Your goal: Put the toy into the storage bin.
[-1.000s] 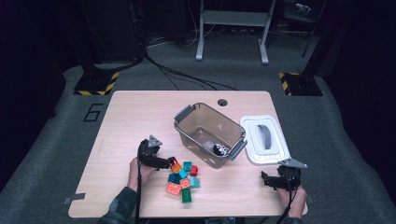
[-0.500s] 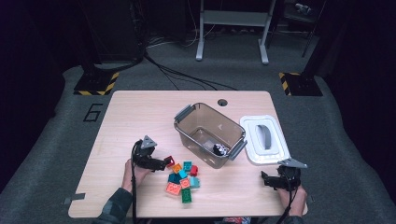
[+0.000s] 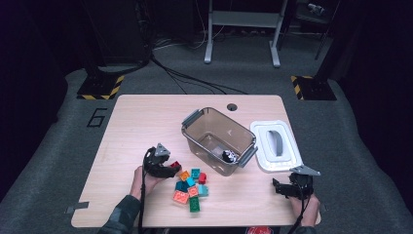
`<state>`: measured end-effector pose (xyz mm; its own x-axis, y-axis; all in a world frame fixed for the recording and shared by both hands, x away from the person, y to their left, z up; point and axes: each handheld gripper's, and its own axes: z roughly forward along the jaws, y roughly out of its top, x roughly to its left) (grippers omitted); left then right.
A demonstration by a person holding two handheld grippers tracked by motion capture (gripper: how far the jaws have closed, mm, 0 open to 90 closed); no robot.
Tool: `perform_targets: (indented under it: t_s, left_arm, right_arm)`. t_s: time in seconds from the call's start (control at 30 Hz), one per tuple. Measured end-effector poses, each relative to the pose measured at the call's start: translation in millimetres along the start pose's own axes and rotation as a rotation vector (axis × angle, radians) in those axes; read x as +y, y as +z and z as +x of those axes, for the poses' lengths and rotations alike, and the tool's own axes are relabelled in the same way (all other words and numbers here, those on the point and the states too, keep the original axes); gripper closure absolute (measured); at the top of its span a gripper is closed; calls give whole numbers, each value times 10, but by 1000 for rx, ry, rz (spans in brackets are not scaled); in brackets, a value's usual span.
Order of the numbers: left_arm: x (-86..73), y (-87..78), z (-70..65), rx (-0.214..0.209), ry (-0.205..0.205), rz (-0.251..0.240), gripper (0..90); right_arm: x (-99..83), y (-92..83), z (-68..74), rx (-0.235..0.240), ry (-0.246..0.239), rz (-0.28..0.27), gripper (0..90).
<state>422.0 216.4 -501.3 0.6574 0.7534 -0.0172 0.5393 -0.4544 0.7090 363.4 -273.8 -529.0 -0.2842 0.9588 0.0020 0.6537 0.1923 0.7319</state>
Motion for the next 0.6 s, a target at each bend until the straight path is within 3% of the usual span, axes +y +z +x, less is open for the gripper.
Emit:
perform_targets:
  t_s: [0.13,0.3,0.6]
  left_arm:
    - [-36,36,-17,14,-10,-9,445]
    - [-91,88,-27,1,-6,3,576]
    - [-95,22,-6,0,-30,-44,592]
  right_arm:
    - [0,-1,1,0,0,0,70]
    - [5,3,-5,1,-7,0,70]
    - [11,11,-5,1,-5,-1,69]
